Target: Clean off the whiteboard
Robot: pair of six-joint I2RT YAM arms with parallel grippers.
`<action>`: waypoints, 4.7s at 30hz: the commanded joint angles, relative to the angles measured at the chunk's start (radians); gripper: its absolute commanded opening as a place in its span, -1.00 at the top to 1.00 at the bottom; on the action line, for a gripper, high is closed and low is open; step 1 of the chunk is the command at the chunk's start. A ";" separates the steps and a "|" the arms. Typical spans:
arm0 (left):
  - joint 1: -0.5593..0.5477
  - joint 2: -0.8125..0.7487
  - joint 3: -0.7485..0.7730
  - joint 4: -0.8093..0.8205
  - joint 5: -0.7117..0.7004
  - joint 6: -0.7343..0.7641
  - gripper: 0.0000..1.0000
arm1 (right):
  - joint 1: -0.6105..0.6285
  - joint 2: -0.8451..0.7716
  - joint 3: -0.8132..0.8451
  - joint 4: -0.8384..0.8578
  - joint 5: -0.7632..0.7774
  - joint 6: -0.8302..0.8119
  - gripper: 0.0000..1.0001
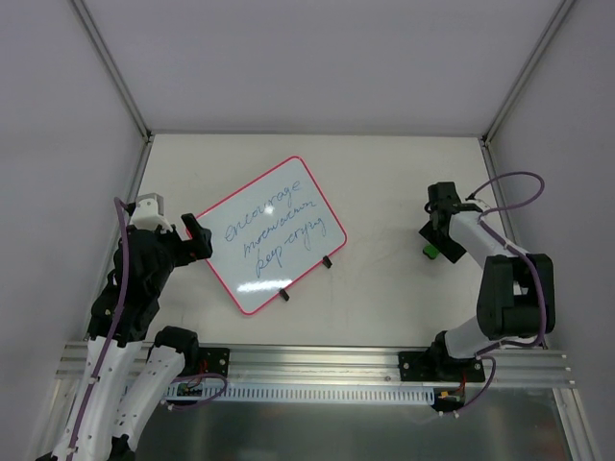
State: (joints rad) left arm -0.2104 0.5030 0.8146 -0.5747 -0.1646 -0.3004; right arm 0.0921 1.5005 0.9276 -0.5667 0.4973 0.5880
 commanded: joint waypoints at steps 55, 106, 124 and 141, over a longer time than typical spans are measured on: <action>0.160 0.302 0.086 0.185 0.190 0.311 -0.96 | 0.612 -0.046 0.149 0.561 -0.644 -0.807 0.99; 0.307 0.743 0.238 0.207 0.852 0.508 0.56 | 0.719 0.133 0.366 0.603 -0.565 -0.870 1.00; 0.305 0.721 0.184 0.207 0.928 0.587 1.00 | 0.782 0.345 0.428 0.732 -0.368 -0.804 0.99; 0.301 0.714 0.189 0.208 0.935 0.578 1.00 | 1.031 0.420 0.499 0.665 -0.369 -0.798 0.99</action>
State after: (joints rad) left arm 0.1001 1.2339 1.0126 -0.3641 0.7013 0.2630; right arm 1.1439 1.8935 1.3994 0.1261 0.0555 -0.2234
